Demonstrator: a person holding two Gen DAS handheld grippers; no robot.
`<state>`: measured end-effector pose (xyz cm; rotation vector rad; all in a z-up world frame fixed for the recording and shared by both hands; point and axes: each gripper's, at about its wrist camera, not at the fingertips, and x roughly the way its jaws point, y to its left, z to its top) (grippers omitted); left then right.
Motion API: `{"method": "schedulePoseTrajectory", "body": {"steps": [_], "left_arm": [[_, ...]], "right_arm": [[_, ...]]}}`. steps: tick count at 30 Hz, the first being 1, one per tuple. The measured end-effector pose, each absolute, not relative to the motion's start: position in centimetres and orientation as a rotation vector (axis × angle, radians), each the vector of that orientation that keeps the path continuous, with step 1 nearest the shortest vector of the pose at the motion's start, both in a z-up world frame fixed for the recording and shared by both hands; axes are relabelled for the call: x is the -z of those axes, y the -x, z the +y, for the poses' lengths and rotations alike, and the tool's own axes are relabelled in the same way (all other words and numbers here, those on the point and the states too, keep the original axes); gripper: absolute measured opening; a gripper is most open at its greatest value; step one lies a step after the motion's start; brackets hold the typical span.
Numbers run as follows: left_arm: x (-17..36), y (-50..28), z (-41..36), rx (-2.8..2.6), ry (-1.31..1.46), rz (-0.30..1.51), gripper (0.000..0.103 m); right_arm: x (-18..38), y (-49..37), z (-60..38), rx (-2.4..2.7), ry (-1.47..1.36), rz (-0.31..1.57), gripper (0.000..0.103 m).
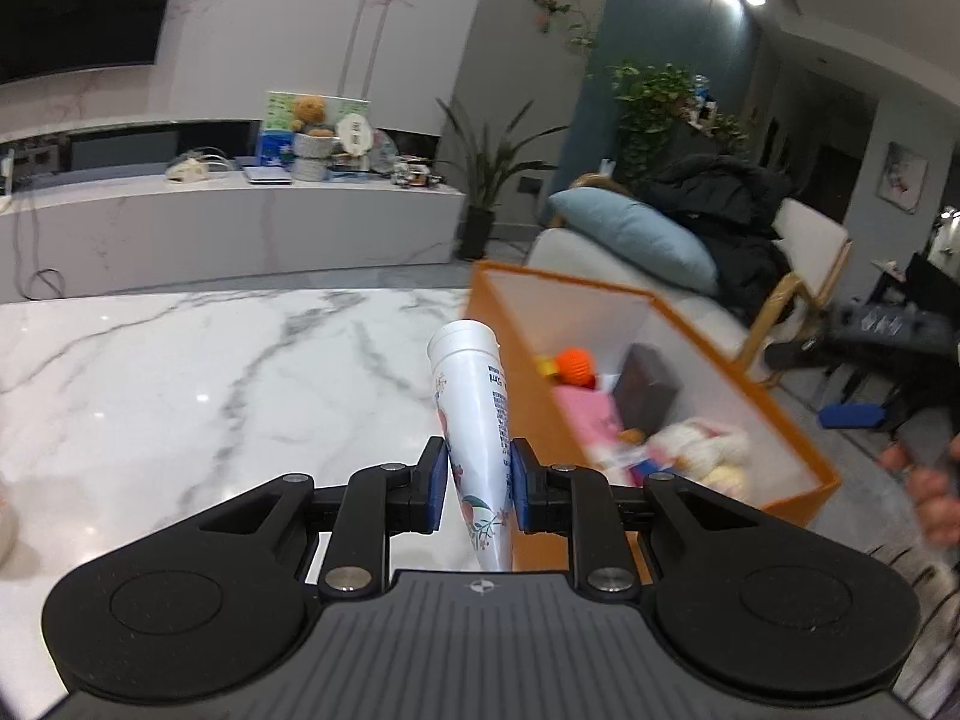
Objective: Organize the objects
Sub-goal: 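Carry the white lotion tube into the orange box and release it with the left gripper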
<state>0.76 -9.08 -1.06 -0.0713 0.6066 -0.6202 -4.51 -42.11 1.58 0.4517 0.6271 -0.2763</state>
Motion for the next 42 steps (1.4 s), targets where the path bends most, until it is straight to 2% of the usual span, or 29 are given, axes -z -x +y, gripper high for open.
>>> {"method": "schedulePoseTrajectory", "body": {"steps": [9, 12, 19, 31, 36, 42], "left_arm": [[-0.7, -4.9, -18.8, 0.714, 0.047, 0.684, 0.025], [-0.7, -7.3, -21.8, 0.736, -0.009, 0.665, 0.024], [2.1, -11.3, -26.8, 0.723, -0.069, 0.789, 0.022], [5.3, -12.9, -31.7, 0.71, -0.193, 0.919, 0.022], [5.5, -13.2, -32.1, 0.749, -0.135, 1.007, 0.021], [5.7, -12.7, -32.8, 0.739, -0.215, 0.973, 0.025]], "right_arm": [[-3.6, 7.0, -42.7, 0.183, -0.387, 0.524, 0.102], [-3.2, 7.3, -44.4, 0.214, -0.46, 0.527, 0.101], [-2.4, 8.7, -47.4, 0.258, -0.597, 0.503, 0.101], [-1.5, 8.5, -48.0, 0.26, -0.647, 0.533, 0.101], [-1.1, 8.2, -48.2, 0.28, -0.66, 0.557, 0.101], [-1.4, 8.3, -48.0, 0.253, -0.679, 0.539, 0.101]]}}
